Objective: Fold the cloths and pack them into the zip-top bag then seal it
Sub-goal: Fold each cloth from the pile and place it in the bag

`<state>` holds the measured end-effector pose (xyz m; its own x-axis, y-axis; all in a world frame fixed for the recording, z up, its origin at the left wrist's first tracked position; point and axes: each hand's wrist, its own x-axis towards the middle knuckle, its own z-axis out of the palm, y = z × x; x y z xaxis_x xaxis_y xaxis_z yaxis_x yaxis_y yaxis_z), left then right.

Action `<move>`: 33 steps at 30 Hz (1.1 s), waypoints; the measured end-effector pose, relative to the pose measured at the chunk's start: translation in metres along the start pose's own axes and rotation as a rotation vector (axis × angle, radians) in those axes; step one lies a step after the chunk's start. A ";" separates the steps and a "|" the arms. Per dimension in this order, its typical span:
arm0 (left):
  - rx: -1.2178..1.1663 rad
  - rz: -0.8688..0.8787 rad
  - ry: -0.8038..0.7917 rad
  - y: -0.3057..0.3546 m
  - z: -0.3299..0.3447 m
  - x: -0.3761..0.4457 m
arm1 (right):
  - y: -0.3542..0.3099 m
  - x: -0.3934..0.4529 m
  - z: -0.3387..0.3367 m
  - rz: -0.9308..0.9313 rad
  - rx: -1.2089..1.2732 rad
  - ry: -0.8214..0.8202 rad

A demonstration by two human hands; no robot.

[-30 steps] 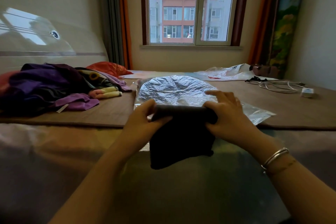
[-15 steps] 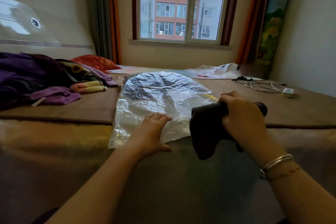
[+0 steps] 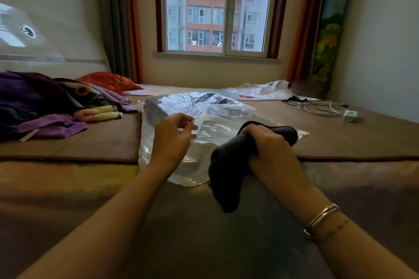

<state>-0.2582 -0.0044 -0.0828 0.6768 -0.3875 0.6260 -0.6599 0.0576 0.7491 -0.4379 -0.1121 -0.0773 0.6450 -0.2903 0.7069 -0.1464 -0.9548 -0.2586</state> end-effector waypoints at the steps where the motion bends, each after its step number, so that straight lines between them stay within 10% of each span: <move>1: -0.046 -0.015 -0.007 0.005 -0.001 0.003 | -0.004 0.004 0.005 -0.015 0.018 0.003; 14: -0.105 0.039 0.003 0.046 -0.034 0.045 | -0.032 0.067 0.077 0.130 0.256 -0.237; 24: 0.887 0.791 -0.067 0.040 -0.001 0.097 | 0.048 0.152 0.071 0.360 -0.196 -0.170; 33: 1.164 0.188 -0.371 -0.023 0.034 0.200 | 0.098 0.242 0.137 0.324 -0.224 -0.337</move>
<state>-0.1189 -0.1139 0.0176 0.5318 -0.7100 0.4616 -0.7625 -0.6386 -0.1037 -0.1933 -0.2671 -0.0212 0.7407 -0.5718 0.3528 -0.5114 -0.8203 -0.2559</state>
